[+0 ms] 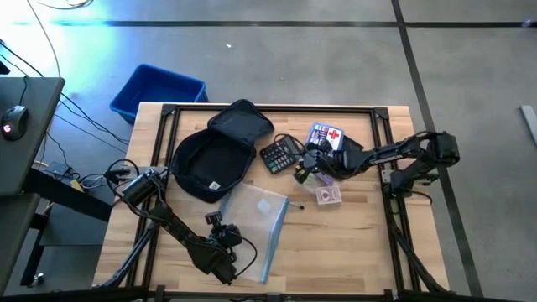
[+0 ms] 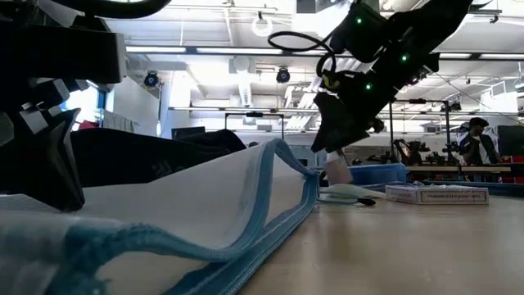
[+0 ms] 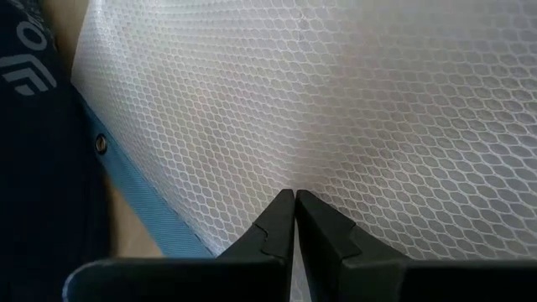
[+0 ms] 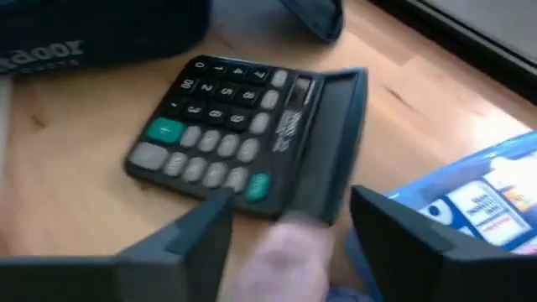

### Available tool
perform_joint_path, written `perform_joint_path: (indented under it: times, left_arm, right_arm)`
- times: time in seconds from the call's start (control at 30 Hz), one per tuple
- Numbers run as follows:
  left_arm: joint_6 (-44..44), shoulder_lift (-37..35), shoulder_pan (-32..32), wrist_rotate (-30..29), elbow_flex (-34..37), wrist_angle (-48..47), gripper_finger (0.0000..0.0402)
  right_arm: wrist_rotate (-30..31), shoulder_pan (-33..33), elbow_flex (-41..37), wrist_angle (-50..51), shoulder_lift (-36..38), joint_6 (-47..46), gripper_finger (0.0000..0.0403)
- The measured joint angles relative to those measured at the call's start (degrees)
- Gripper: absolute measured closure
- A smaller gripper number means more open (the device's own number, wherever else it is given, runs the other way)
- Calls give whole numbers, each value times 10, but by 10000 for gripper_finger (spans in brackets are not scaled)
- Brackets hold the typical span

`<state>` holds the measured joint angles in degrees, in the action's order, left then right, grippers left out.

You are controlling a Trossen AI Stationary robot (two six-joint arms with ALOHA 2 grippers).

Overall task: Unpack backpack
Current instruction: Remove the pink adaptor from the transparent zip bag, then remove the blue adaptor from the transparent zip bag

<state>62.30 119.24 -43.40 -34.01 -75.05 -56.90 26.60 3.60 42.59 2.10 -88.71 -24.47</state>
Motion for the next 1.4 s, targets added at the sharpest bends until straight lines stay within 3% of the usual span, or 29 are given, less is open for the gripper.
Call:
perform_joint_path:
  times: [0.17, 0.3, 0.4, 0.57, 0.67, 0.87, 1.0, 1.13, 1.4]
  left_arm:
    - [22, -1, 1, 6, -1, -8, 402]
    - [64, -1, 4, 20, -27, -87, 402]
    - [109, -2, 4, 18, -52, -148, 402]
    - [170, -3, 2, -29, -72, -197, 402]
    - [161, -2, 13, -69, -72, -188, 402]
    - [88, 3, 72, -112, -72, -173, 402]
    - [14, 8, 116, -136, -51, -101, 402]
    - [-76, 8, 148, -111, 1, 38, 402]
    - [-274, 4, 135, -94, 50, 239, 401]
  right_arm:
    - [-5, -56, 0, 19, 12, -1, 112]
    - [-11, -157, 1, 1, 2, -3, 107]
    - [-60, -228, 1, -14, -13, -11, 106]
    - [-110, -316, 1, -77, -63, -39, 108]
    - [-110, -330, 1, -151, -109, -14, 116]
    - [-101, -296, 1, -257, -179, 14, 130]
    - [-100, -271, 1, -324, -201, 20, 133]
    - [-88, -258, 1, -345, -214, 25, 133]
    - [-69, -250, 20, -314, -225, 53, 133]
